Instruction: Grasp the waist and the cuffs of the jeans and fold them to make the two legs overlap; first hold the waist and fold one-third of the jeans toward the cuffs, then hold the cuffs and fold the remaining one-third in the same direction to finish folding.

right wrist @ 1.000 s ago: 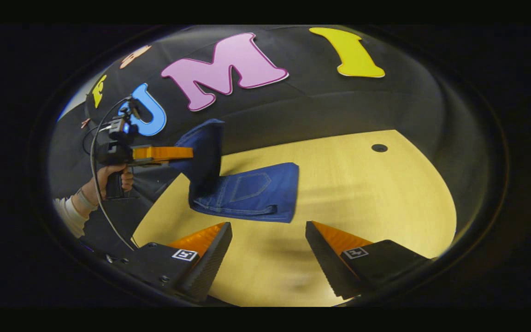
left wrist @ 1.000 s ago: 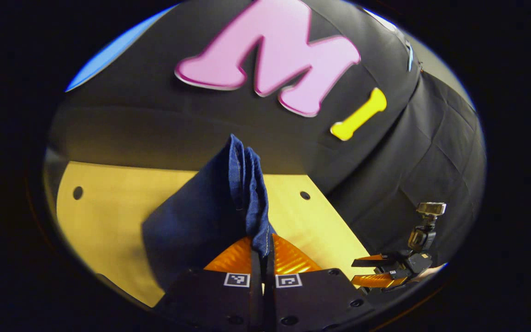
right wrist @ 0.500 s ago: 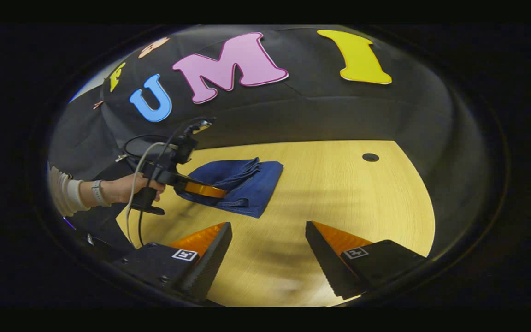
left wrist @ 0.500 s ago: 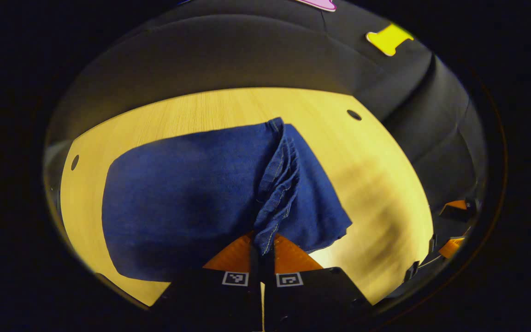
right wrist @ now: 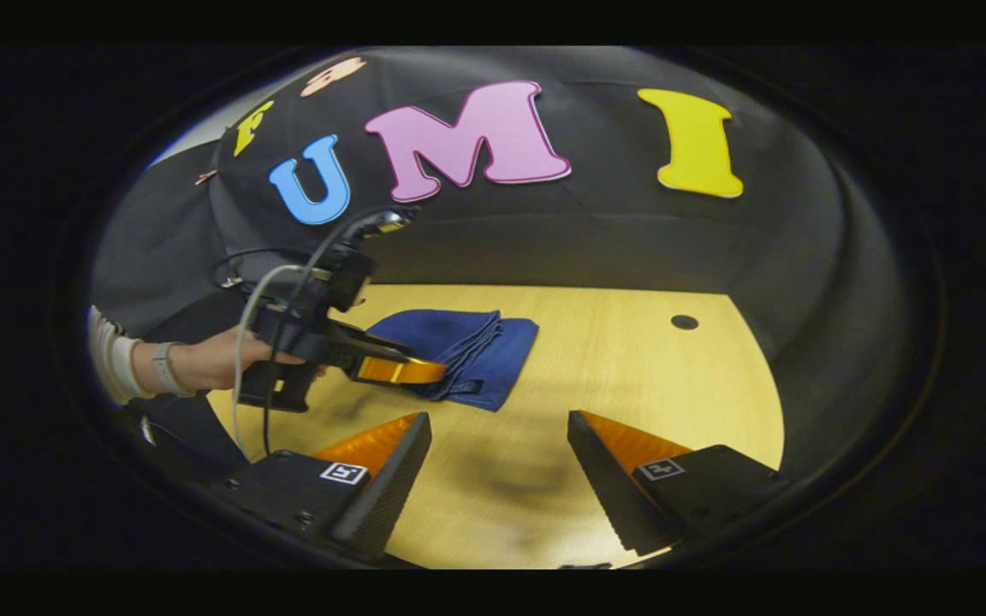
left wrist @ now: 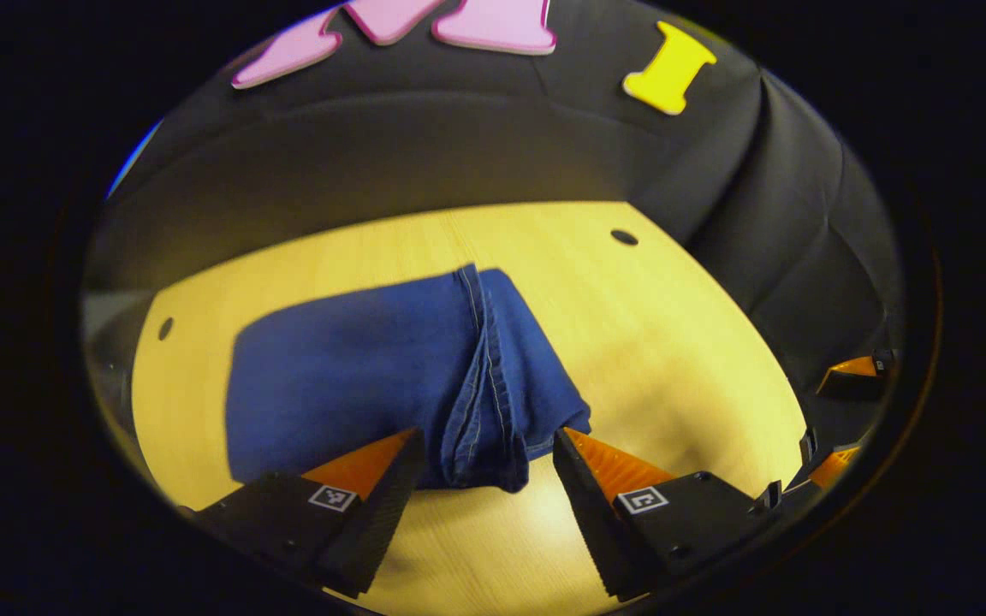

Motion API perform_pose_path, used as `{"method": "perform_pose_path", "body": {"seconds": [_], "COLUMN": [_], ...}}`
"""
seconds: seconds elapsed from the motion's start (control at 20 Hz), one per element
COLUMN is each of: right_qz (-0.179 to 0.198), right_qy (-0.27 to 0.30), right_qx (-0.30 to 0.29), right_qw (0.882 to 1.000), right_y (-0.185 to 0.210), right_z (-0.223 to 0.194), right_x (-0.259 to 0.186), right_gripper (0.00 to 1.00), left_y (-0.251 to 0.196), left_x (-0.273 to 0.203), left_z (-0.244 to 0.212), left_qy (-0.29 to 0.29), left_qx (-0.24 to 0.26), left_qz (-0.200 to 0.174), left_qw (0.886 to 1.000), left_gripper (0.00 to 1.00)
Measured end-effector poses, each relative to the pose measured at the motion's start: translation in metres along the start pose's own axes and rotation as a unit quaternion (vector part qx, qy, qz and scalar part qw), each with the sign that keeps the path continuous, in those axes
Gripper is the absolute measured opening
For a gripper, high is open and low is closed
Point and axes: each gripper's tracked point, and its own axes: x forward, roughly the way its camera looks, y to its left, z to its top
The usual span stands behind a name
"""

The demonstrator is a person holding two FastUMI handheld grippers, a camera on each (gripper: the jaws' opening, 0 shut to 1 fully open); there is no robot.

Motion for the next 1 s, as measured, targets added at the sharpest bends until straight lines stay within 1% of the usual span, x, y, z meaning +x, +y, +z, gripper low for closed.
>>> {"method": "perform_pose_path", "body": {"seconds": [0.05, 0.15, 0.25, 0.3, 0.45, 0.55, 0.6, 0.65, 0.7, 0.8, 0.85, 0.9, 1.0], "right_qz": [-0.027, -0.055, -0.089, -0.110, -0.158, -0.168, -0.167, -0.163, -0.160, -0.157, -0.152, -0.151, -0.158], "right_qy": [-0.008, -0.039, -0.081, -0.106, -0.183, -0.220, -0.236, -0.249, -0.261, -0.281, -0.290, -0.296, -0.305], "right_qx": [-0.018, -0.034, -0.039, -0.041, -0.062, -0.078, -0.086, -0.094, -0.099, -0.090, -0.079, -0.070, -0.057], "right_qw": [0.999, 0.997, 0.992, 0.987, 0.968, 0.958, 0.953, 0.950, 0.947, 0.943, 0.942, 0.941, 0.937], "right_y": [0.000, 0.015, 0.036, 0.045, 0.082, 0.113, 0.130, 0.146, 0.160, 0.177, 0.184, 0.188, 0.188], "right_z": [0.003, 0.019, 0.042, 0.055, 0.096, 0.116, 0.125, 0.132, 0.138, 0.149, 0.152, 0.154, 0.159], "right_x": [-0.008, -0.031, -0.059, -0.078, -0.131, -0.163, -0.180, -0.194, -0.206, -0.220, -0.225, -0.227, -0.235], "right_gripper": [0.98, 0.98, 0.98, 0.98, 0.97, 0.98, 0.97, 0.94, 0.95, 0.97, 0.97, 0.96, 0.95], "left_y": [-0.005, -0.014, -0.016, -0.017, -0.014, -0.008, -0.004, -0.002, -0.002, 0.000, 0.004, 0.010, 0.025], "left_x": [-0.026, -0.088, -0.155, -0.190, -0.292, -0.342, -0.353, -0.368, -0.378, -0.402, -0.415, -0.427, -0.441], "left_z": [0.005, 0.009, 0.003, 0.000, -0.003, -0.016, -0.024, -0.029, -0.032, -0.031, -0.028, -0.025, -0.020], "left_qy": [-0.031, -0.090, -0.139, -0.167, -0.263, -0.302, -0.315, -0.323, -0.327, -0.339, -0.348, -0.357, -0.377], "left_qx": [0.006, 0.016, 0.025, 0.027, 0.029, 0.029, 0.029, 0.030, 0.031, 0.029, 0.029, 0.027, 0.017], "left_qz": [-0.003, -0.010, -0.011, -0.010, 0.004, 0.017, 0.026, 0.034, 0.041, 0.058, 0.069, 0.080, 0.103], "left_qw": [1.000, 0.996, 0.990, 0.986, 0.964, 0.953, 0.948, 0.945, 0.943, 0.938, 0.934, 0.930, 0.920], "left_gripper": [0.94, 0.94, 0.95, 0.95, 0.95, 0.95, 0.95, 0.95, 0.95, 0.95, 0.92, 0.95, 0.95]}}
